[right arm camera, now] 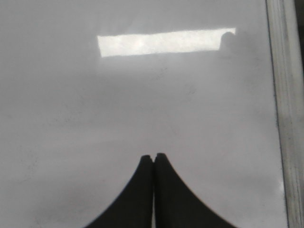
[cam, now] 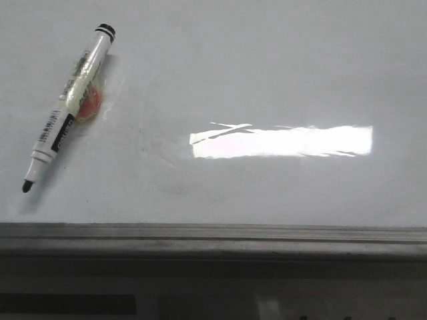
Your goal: Write number 6 on whiteboard
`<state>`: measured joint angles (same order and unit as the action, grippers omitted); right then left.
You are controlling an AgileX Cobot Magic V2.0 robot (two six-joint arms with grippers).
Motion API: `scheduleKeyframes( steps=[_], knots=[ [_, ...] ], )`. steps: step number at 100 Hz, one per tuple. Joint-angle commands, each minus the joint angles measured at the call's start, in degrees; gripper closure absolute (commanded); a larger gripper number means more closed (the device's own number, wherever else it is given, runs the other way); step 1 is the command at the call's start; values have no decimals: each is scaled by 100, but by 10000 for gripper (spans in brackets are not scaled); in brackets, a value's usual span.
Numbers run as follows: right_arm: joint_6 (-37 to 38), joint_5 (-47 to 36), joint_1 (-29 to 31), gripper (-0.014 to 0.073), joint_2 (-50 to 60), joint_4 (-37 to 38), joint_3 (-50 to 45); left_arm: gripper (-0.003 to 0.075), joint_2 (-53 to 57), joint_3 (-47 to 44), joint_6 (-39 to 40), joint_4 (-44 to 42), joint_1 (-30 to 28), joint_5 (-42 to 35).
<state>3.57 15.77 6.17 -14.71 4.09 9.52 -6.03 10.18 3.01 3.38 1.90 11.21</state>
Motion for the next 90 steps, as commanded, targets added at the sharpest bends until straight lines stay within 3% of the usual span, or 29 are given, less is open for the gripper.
scheduleKeyframes(
  steps=[1,17,31,71,90],
  knots=[
    [-10,-416,28,657,-98,-1,218,346,-208,0,51,100,-8,-1004],
    [-10,-395,28,657,-98,-1,218,332,-498,-47,-4,-473,56,-1646],
    [-10,-395,28,657,-98,-1,218,332,-1003,103,-4,-751,481,-1777],
    [-10,-381,28,657,-98,-10,218,332,-2761,483,20,-696,3505,-1908],
    [-10,-368,28,657,-98,-10,218,335,-3430,483,20,-677,4234,-2171]
  ],
)
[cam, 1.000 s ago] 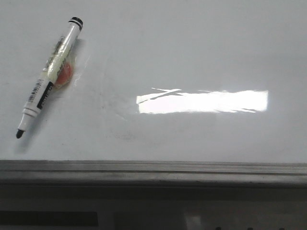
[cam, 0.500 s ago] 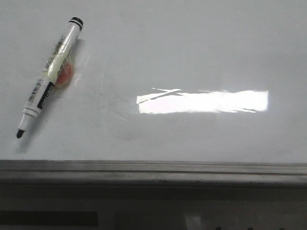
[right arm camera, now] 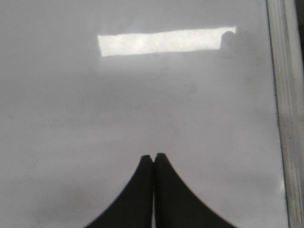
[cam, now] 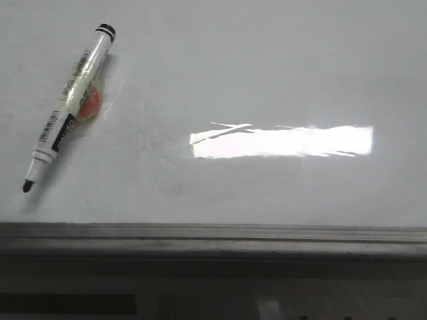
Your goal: Write number 6 on whiteboard
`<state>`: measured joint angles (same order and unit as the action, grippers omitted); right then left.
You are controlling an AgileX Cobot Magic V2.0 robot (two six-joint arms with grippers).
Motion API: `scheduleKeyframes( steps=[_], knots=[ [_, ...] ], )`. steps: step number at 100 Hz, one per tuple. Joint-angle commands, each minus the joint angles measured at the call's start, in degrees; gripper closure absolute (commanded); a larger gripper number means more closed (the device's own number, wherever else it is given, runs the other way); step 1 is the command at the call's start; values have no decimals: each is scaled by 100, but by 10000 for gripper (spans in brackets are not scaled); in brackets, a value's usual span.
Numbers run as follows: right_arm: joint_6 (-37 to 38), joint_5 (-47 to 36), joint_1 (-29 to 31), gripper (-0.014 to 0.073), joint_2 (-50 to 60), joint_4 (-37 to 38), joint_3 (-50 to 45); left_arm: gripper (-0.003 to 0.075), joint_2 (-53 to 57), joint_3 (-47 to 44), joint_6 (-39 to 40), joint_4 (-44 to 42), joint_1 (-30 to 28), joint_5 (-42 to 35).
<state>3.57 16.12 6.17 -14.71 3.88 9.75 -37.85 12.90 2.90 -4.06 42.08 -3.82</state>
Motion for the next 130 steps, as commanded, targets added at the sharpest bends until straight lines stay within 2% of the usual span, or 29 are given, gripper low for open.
scheduleKeyframes(
  steps=[1,12,22,38,48,60,85,104,115,130],
  knots=[
    [-10,-402,28,657,-98,11,195,335,-270,210,31,81,228,-692],
    [-10,-398,28,657,-98,11,195,335,-630,210,31,507,263,-1092],
    [-10,-398,28,657,-98,11,195,339,-949,210,31,541,242,-1323],
    [-10,-398,28,657,-98,11,195,418,-1522,210,31,673,243,-1603],
    [-10,-398,28,657,-98,11,195,514,-1819,210,31,792,243,-1752],
    [-10,-411,28,657,-98,-3,195,744,-2059,210,31,869,164,-1852],
    [-10,-394,-146,657,-98,-161,195,741,-2103,210,31,924,154,-1929],
    [-99,-245,-1076,657,-199,-174,419,741,-1898,269,31,294,383,-1973],
    [-475,-236,-1827,657,-546,-185,691,741,-1734,358,31,-263,570,-1960],
    [-490,-158,-3106,657,-1266,-290,1126,741,-1678,537,53,-290,705,-1798]
  ],
)
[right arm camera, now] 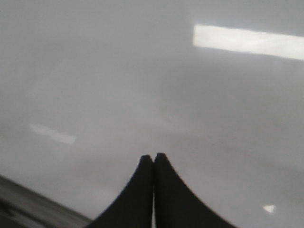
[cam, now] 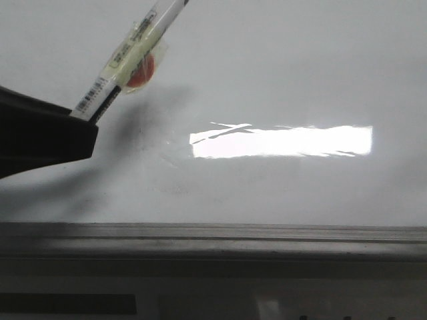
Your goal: Write number 6 on whiteboard
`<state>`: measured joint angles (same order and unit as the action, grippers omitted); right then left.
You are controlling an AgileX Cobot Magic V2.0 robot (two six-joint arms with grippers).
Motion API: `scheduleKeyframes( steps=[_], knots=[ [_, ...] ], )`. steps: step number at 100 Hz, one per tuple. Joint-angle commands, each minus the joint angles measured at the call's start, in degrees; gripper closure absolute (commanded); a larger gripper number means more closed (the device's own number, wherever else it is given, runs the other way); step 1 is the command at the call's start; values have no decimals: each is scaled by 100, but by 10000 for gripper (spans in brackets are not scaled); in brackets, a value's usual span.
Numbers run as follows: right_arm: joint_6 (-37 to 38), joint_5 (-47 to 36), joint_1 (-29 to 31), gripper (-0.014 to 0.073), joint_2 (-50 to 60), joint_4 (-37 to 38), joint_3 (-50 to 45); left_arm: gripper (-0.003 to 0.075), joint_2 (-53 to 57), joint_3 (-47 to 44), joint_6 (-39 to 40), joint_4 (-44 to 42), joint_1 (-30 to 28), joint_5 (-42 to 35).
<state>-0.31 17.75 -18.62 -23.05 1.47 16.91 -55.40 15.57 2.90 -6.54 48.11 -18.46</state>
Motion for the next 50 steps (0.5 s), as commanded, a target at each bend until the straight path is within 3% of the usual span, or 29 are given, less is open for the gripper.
scheduleKeyframes(
  steps=[1,17,28,34,39,50],
  knots=[
    [-112,-322,-695,657,-468,-50,450,741,78,284,53,-72,125,-334],
    [-112,-420,-2222,624,-1264,-63,932,741,78,296,53,-814,397,-403],
    [-102,-429,-3045,429,-1718,-105,1324,741,78,296,53,-1166,639,-491],
    [-80,-429,-3309,300,-1927,-147,1533,741,78,296,53,-1445,770,-471],
    [-80,-467,-3456,241,-2058,-213,1649,741,78,296,53,-1523,883,-471],
    [-80,-491,-3520,253,-2290,-695,1889,741,78,296,66,-1485,1129,-471]
  ],
)
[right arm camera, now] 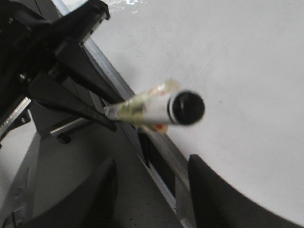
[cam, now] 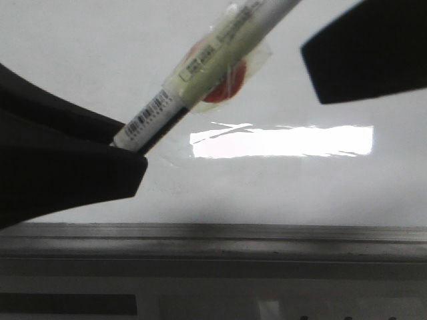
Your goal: Write number 6 on whiteboard
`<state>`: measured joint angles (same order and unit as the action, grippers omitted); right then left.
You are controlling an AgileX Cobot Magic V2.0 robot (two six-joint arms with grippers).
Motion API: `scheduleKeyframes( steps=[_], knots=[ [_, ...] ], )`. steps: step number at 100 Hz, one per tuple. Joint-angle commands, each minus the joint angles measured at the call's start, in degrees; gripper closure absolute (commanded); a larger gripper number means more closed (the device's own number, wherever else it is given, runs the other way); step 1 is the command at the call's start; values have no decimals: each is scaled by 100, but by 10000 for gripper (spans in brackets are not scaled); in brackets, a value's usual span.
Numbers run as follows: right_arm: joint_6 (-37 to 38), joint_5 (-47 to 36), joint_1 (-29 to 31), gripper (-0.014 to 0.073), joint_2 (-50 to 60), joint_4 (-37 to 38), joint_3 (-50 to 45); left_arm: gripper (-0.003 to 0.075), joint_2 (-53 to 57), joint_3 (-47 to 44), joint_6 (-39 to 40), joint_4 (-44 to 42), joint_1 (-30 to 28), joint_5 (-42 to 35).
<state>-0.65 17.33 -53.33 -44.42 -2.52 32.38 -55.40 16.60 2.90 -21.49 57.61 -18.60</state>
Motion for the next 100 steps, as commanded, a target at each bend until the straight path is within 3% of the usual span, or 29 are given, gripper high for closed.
scheduleKeyframes(
  steps=[1,32,42,53,62,69,79,89,100],
  knots=[
    [-46,-449,-48,253,-155,-300,355,741,78,194,66,10,194,-456],
    [-46,-659,-48,275,-260,-688,356,741,67,148,66,10,523,-406],
    [-46,-645,-48,406,-260,-710,356,741,67,148,66,10,523,-408],
    [-46,-596,-48,669,-260,-710,356,740,67,148,66,10,523,-408],
    [-46,-517,-48,657,-264,-710,356,727,67,148,66,10,523,-408],
    [-46,-488,-48,657,-264,-710,356,656,67,148,66,10,523,-408],
    [-46,-461,-48,657,-264,-710,356,444,81,148,66,68,523,-408],
    [-46,-461,-48,657,-264,-727,356,276,171,148,66,816,462,-386],
    [-32,-461,-48,657,-264,-805,356,260,449,148,66,1031,306,-285]
  ],
)
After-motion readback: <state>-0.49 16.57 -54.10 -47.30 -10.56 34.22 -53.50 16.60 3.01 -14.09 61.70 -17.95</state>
